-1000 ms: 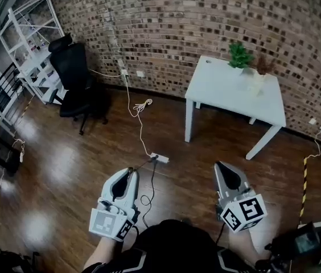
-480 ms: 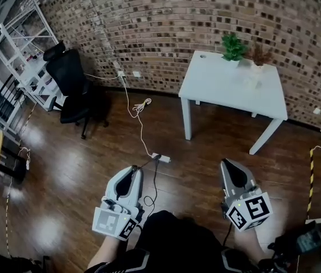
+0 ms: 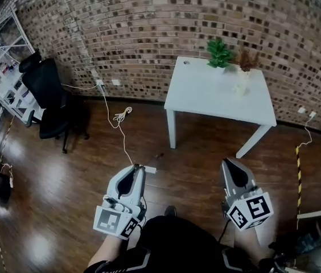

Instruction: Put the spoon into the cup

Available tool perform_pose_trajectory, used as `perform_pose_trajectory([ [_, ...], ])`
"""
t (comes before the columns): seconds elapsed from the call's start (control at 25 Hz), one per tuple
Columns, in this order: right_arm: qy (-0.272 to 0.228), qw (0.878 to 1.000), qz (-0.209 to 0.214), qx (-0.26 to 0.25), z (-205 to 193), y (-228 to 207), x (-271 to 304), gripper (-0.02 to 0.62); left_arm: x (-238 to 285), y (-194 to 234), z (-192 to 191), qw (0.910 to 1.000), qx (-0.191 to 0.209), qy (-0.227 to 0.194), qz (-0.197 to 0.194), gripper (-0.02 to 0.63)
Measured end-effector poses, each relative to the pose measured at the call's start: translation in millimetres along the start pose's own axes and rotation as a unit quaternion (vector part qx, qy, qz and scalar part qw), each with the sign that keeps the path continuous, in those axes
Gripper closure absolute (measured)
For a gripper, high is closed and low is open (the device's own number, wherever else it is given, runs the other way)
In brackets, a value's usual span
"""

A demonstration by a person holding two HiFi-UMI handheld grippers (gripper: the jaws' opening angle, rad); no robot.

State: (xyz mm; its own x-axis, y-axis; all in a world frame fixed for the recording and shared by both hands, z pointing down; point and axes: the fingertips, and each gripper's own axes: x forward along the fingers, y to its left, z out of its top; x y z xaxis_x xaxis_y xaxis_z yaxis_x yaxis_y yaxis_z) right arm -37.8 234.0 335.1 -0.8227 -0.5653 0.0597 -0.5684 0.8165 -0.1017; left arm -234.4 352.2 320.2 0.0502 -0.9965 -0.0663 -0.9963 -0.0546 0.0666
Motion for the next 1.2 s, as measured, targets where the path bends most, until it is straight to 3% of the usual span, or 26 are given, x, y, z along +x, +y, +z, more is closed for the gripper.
perform_pose_trajectory([
  [0.32, 0.025, 0.998, -0.049, -0.016, 15.2, -10.5, 51.4, 0.589, 54.2, 56.0, -10.0, 0.9986, -0.034, 0.005, -0.04, 0.571],
  [0.48, 0.037, 0.997, -0.066, -0.019, 14.9, -23.2, 63.8, 0.589, 84.3, 63.8, -25.0, 0.9969, -0.045, 0.016, -0.062, 0.571],
  [0.64, 0.047, 0.996, -0.073, -0.015, 13.2, -48.6, 71.9, 0.589, 109.3, 55.2, -27.8, 0.9964, -0.053, 0.002, -0.066, 0.571],
  [0.8, 0.037, 0.997, -0.06, -0.018, 20.6, -72.6, 78.1, 0.589, 137.0, 39.2, -30.7, 0.9963, -0.051, 0.014, -0.068, 0.571],
  [1.2, 0.005, 0.999, -0.047, -0.012, 41.8, -179.2, 60.8, 0.589, 228.3, -38.6, -10.9, 0.9973, -0.022, 0.007, -0.069, 0.571],
])
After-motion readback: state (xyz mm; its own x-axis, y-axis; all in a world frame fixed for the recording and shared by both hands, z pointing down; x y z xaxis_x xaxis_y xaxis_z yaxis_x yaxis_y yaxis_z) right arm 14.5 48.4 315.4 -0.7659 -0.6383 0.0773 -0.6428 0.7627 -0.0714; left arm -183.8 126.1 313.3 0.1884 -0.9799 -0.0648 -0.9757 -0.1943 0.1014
